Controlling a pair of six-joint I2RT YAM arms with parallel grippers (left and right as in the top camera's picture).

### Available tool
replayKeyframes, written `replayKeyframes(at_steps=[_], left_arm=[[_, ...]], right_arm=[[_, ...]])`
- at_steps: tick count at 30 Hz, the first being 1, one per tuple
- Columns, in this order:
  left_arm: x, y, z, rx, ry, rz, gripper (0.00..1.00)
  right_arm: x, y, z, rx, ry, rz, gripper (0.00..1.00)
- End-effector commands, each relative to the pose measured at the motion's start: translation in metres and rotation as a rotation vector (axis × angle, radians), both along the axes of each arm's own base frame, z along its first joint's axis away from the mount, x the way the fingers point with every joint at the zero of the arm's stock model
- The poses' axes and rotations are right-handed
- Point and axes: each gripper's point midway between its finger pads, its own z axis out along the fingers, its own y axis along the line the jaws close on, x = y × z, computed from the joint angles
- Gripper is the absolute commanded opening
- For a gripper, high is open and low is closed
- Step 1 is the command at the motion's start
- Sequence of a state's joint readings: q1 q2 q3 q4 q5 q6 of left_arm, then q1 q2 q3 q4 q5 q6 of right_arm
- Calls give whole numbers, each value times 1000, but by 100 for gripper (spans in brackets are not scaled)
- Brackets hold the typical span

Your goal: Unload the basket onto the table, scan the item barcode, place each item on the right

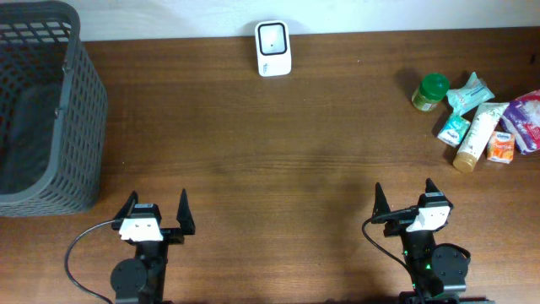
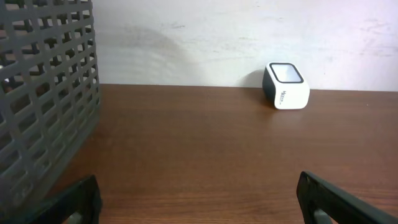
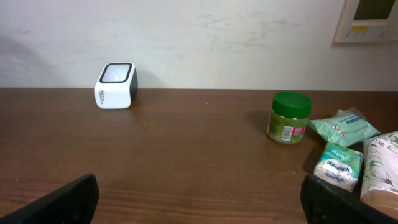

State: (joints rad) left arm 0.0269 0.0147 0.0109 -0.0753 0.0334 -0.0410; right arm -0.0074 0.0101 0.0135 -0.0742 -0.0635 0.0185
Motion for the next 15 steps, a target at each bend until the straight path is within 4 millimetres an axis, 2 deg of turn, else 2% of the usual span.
replayKeyframes(at_steps=[1,15], left_arm=[[-1,3,-2,42,4,13,99],[-1,3,-1,5,0,16,99]], right_arm=[[0,0,-3,0,3,-5,99],[0,0,-3,0,3,-5,99]])
